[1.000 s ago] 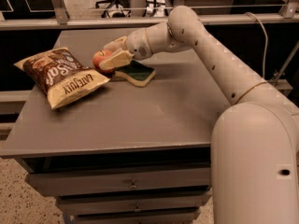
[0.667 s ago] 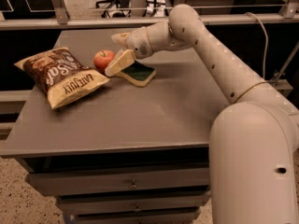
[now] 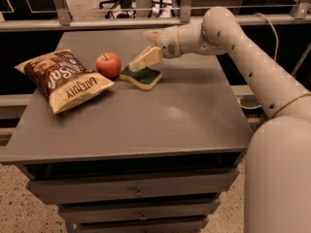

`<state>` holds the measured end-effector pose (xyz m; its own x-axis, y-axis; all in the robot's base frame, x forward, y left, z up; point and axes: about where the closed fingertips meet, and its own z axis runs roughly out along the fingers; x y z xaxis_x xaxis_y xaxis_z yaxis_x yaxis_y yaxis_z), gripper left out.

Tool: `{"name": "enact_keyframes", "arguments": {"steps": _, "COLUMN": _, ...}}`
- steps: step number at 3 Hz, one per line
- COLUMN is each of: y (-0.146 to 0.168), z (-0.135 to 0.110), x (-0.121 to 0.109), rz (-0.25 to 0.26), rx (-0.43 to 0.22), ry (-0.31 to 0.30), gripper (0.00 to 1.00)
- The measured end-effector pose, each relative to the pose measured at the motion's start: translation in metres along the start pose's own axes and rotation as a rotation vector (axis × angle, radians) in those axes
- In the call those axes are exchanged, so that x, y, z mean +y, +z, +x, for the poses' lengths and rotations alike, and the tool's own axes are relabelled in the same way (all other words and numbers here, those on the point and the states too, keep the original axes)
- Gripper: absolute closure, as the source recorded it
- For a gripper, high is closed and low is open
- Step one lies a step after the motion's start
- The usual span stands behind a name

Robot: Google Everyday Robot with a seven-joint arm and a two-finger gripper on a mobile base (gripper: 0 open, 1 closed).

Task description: Move apple near brown chip bag

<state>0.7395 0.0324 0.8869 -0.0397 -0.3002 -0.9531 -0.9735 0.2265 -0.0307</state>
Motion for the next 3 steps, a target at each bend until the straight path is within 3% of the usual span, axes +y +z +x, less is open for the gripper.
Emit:
{"name": "enact_keyframes", "arguments": {"steps": 1, "y": -0.0449, "z": 0.0140, "x": -0.0312, "rz": 0.167, "rx": 0.017, "ry": 0.061, "gripper": 0.00}}
{"name": "enact_keyframes", "arguments": {"steps": 2, "y": -0.0498, "z": 0.0149, "x": -0.0380, "rz": 0.198, "rx": 0.012, "ry": 0.070, "gripper": 0.00}}
{"name": "enact_keyframes", "arguments": {"steps": 3, "y": -0.0497, "z": 0.0149, "x": -0.0380, "rz": 0.198, "rx": 0.012, "ry": 0.070, "gripper": 0.00}}
